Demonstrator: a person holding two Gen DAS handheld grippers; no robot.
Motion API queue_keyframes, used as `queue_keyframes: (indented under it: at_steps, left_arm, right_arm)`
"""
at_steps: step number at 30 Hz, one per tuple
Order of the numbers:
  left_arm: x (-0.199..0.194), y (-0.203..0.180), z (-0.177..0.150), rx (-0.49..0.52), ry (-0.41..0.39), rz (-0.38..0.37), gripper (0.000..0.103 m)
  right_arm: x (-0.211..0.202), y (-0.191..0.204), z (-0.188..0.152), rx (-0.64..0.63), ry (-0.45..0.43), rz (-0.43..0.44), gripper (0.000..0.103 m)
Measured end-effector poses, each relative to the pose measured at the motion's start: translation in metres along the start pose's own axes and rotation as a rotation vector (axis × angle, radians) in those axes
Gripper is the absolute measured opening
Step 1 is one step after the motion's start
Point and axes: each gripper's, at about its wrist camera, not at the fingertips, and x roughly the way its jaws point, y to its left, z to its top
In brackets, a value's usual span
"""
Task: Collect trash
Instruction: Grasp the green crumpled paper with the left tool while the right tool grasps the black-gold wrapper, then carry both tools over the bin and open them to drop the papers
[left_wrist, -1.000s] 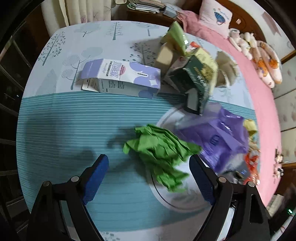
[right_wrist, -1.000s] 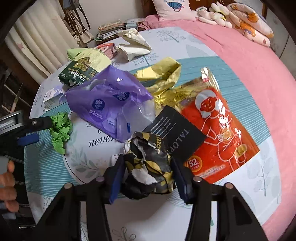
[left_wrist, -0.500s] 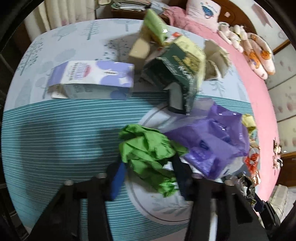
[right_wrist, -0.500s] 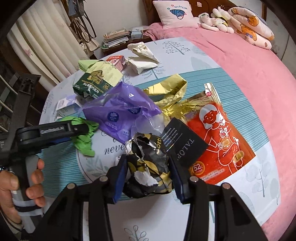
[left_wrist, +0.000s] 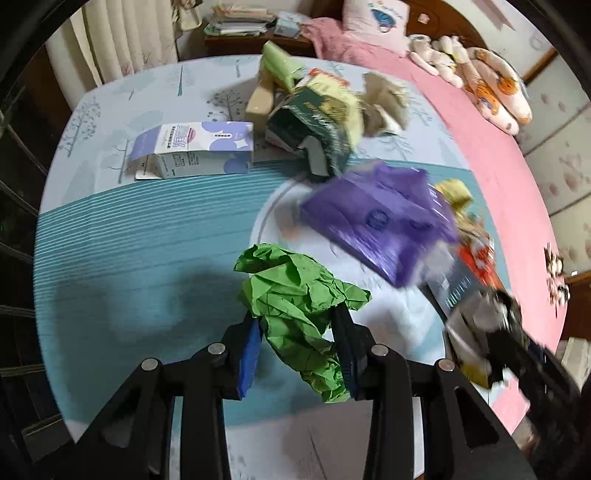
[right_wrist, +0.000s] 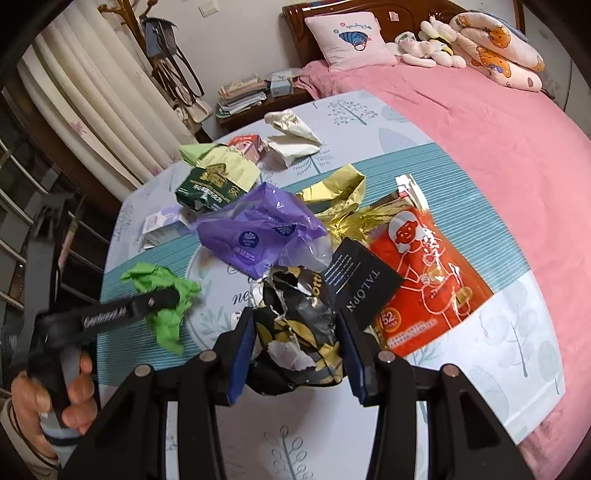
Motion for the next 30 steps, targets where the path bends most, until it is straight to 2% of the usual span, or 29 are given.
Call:
queue_keyframes:
  at_steps: [8, 16, 24, 30]
  left_arm:
    - [-0.076, -0.030, -0.056, 0.059, -0.098, 0.011, 0.035]
    - [-0.127, -0.094, -0.135, 0.035, -0.189, 0.066, 0.035]
    - [-0.137, -0.161, -0.213, 0.048, -0.200, 0.109, 0.035]
    - [-0.129, -0.192, -0.266, 0.051, -0.172, 0.129, 0.035]
  right_arm:
    - [-0.046, -0.010, -0.020, -0.040, -0.047, 0.092, 0.044]
    - [-0.105, -0.037, -0.053, -0.154, -0.072, 0.191, 0.044]
    - [-0.155, -0.090, -0.100, -0.219, -0.079, 0.240, 0.044]
    - [-0.164, -0.120, -0.135, -0.236, -0.028, 0.254, 0.044]
